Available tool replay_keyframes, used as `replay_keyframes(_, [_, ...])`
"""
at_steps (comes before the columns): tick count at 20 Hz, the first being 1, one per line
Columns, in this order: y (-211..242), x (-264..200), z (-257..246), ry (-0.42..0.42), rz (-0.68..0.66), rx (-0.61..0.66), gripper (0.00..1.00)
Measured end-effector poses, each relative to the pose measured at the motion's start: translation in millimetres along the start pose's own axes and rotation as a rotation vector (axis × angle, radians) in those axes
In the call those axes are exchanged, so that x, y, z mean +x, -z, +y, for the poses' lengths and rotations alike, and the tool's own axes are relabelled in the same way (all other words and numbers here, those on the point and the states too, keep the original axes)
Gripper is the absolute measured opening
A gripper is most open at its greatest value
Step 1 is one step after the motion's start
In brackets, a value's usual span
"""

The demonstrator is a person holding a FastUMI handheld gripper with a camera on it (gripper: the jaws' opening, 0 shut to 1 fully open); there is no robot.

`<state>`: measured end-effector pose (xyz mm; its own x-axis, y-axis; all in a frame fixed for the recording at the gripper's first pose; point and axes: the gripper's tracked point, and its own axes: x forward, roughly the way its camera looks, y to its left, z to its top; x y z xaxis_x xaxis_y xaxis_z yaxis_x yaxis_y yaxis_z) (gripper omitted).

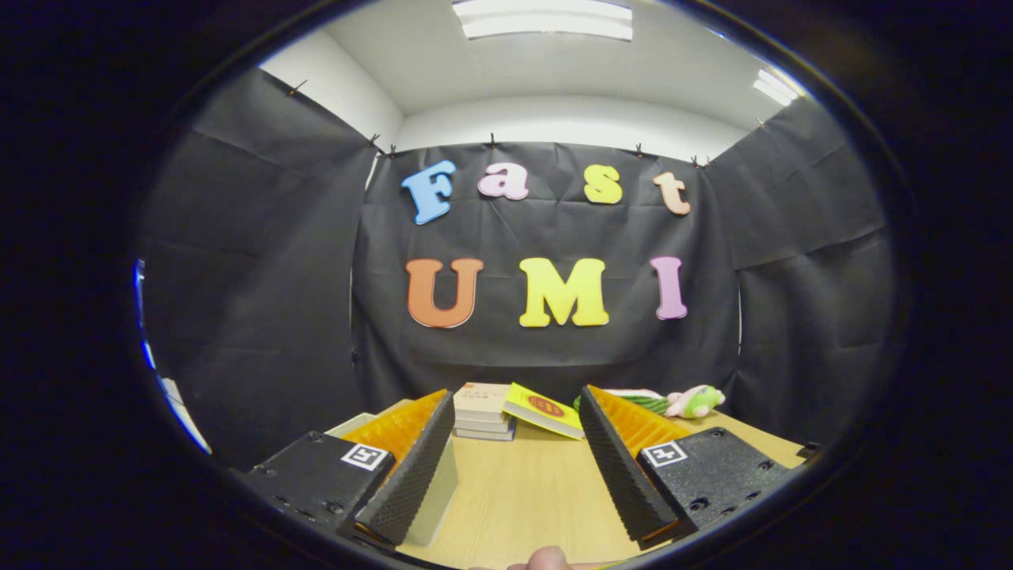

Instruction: Open the storage box then place both shoes into the box .Put the left shoe in first, then the right shoe, with the right side of both shoes facing outward in a uniform manner.

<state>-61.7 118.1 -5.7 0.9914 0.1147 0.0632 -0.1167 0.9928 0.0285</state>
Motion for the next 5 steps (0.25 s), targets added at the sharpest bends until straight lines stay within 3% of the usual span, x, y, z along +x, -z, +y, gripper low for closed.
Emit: replay_keyframes(5, [-7.5,-0.9,-5.2,0.022,-0.039,-0.002,1.00])
